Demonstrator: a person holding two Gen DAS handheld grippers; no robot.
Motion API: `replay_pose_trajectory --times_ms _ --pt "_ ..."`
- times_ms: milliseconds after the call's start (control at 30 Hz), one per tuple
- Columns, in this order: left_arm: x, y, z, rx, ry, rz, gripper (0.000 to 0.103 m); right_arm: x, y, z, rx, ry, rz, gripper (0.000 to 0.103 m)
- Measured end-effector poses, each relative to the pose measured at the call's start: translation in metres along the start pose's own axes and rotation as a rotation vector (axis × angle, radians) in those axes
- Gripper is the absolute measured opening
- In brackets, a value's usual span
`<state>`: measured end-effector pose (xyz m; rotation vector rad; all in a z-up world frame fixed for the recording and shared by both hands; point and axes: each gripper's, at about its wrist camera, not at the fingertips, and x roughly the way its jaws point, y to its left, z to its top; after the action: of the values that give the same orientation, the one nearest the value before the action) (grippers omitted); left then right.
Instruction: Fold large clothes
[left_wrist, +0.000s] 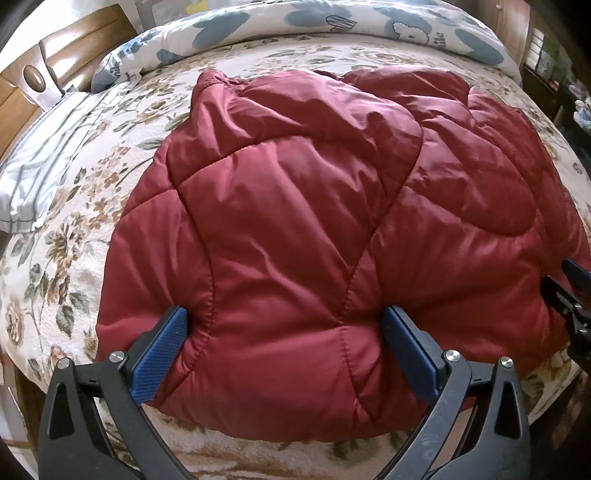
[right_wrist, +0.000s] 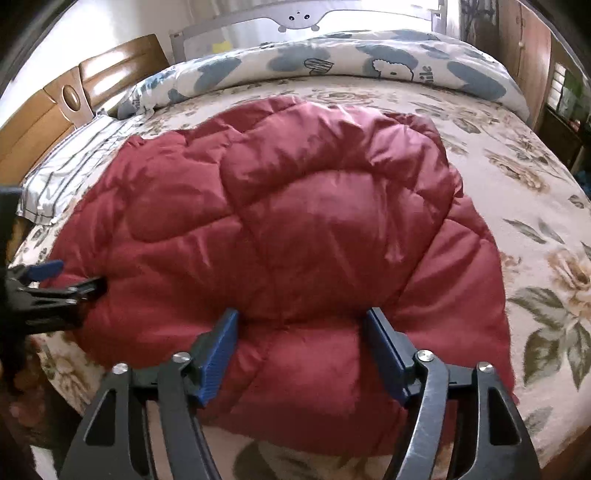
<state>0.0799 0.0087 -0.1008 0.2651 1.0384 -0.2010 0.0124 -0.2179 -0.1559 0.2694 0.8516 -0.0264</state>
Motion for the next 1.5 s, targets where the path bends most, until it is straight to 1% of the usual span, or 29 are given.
replay_pose_trajectory --times_ms 167,367,533,700,800,900,1033,1133,1233,1367,1500 --pt "0.000 -0.002 0.000 -0.002 -0.003 0.011 0.103 0.004 -0.003 0.003 0.014 -0.004 0.004 0.075" --pt "-0.001 -0.003 0.001 -0.001 -0.001 0.011 0.103 -0.003 -0.001 0.004 0.024 -0.003 0.011 0.075" --pt "-0.015 0.001 0.000 0.000 -0.014 0.005 0.103 -0.023 -0.002 0.005 0.034 -0.014 0.020 0.075" --pt "-0.031 0.005 -0.013 -0.003 -0.008 -0.003 0.103 -0.047 0.007 -0.006 -0.005 -0.019 0.023 0.077" --pt "-0.042 0.005 -0.030 0.012 -0.005 -0.011 0.103 -0.058 0.015 -0.015 -0.036 -0.002 0.046 0.077" --pt "-0.046 0.005 -0.045 0.028 0.015 -0.018 0.103 -0.067 0.026 -0.028 -0.071 0.029 0.064 0.083" --pt "-0.051 0.006 -0.062 0.047 0.047 -0.007 0.103 -0.076 0.036 -0.041 -0.093 0.059 0.088 0.085" --pt "-0.059 0.007 -0.067 0.044 0.048 -0.014 0.103 -0.085 0.044 -0.046 -0.104 0.072 0.110 0.088" --pt "-0.070 0.010 -0.066 0.033 0.035 -0.010 0.103 -0.099 0.050 -0.040 -0.113 0.063 0.108 0.092" --pt "-0.089 0.013 -0.058 0.014 0.001 -0.015 0.103 -0.116 0.057 -0.028 -0.115 0.038 0.096 0.095" --pt "-0.102 0.014 -0.050 -0.006 -0.033 -0.018 0.103 -0.131 0.059 -0.015 -0.107 -0.007 0.078 0.099"
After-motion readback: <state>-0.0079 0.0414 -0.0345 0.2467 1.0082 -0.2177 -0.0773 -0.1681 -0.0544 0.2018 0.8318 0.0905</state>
